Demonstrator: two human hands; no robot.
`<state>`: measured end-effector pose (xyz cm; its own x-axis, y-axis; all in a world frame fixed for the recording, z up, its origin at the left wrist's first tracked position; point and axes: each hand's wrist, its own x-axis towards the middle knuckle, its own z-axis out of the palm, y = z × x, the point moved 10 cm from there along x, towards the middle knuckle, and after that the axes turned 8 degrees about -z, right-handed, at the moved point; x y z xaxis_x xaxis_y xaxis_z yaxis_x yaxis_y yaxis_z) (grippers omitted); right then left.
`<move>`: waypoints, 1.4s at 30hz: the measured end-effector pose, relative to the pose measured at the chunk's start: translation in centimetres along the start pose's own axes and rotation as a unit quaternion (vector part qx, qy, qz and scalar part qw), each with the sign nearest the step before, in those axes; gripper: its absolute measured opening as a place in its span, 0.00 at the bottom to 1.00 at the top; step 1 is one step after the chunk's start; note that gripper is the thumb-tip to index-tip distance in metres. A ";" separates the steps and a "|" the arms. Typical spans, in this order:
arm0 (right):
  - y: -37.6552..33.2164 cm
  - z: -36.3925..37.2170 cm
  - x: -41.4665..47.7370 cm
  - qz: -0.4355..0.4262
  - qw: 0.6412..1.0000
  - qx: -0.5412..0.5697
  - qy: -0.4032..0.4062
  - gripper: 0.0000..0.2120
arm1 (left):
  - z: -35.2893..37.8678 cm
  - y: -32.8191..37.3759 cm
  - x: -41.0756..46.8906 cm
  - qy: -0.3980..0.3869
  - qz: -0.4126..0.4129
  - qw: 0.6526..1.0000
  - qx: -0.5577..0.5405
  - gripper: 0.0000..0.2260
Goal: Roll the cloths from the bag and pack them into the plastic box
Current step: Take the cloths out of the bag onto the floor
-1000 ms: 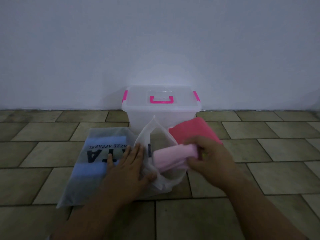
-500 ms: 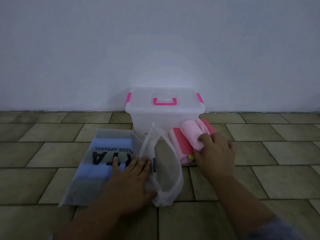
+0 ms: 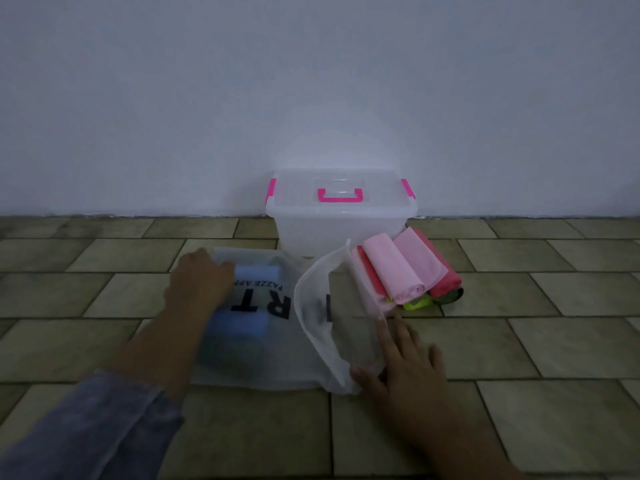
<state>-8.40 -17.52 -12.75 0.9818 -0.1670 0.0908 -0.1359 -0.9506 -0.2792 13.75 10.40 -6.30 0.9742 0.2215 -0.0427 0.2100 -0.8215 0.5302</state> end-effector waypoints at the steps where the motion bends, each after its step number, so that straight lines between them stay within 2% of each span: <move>1: 0.1 0.3 -0.4 0.005 1.000 -0.002 -0.002 0.38 | 0.8 -0.6 0.7 -0.027 -0.021 0.999 0.012 0.23; 3: 0.0 0.5 -0.8 0.005 1.000 -0.008 0.006 0.38 | 2.0 -1.2 0.9 -0.042 -0.034 0.998 0.025 0.19; 8: 0.0 1.0 -0.4 0.009 1.000 -0.005 0.010 0.40 | 1.0 -2.3 1.2 0.019 -0.058 0.998 -0.014 0.14; 14: 0.2 1.2 -0.4 0.015 1.000 -0.017 0.007 0.42 | 0.6 -3.4 2.1 -0.003 -0.097 0.995 -0.012 0.16; 17: 0.2 1.2 -0.3 0.017 1.000 -0.010 0.005 0.42 | 1.0 -3.9 2.0 -0.026 -0.108 0.993 0.027 0.17; 22: 0.2 1.0 -0.3 0.016 1.000 -0.003 0.012 0.41 | -0.3 -3.0 1.0 0.018 -0.075 0.997 0.014 0.14; 25: 0.2 1.1 -0.3 0.018 1.000 0.004 0.013 0.43 | -2.6 -0.5 -0.1 0.074 -0.020 0.996 -0.038 0.14; 27: 0.3 1.1 -0.3 0.019 1.000 0.003 0.009 0.44 | -4.7 3.1 -1.8 0.126 0.064 0.989 -0.035 0.13; 30: 0.3 0.9 -0.3 0.019 1.000 -0.010 0.011 0.48 | -7.9 9.7 -6.0 0.178 0.231 0.956 -0.021 0.10; 33: 0.1 0.8 -0.4 0.019 1.000 -0.020 0.006 0.49 | -10.0 14.3 -10.0 0.192 0.330 0.924 -0.018 0.10; 37: 0.3 1.0 -0.4 0.023 1.000 -0.015 -0.013 0.51 | -13.3 16.6 -12.5 0.235 0.368 0.899 -0.041 0.12; 42: 0.6 1.1 -0.6 0.025 0.999 -0.010 -0.026 0.53 | -15.7 16.1 -10.5 0.254 0.336 0.906 -0.051 0.13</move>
<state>-8.94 -17.70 -13.98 0.9790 -0.2019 0.0266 -0.1880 -0.9463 -0.2632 5.66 3.09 16.01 0.7101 -0.0755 0.7001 -0.4498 -0.8136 0.3685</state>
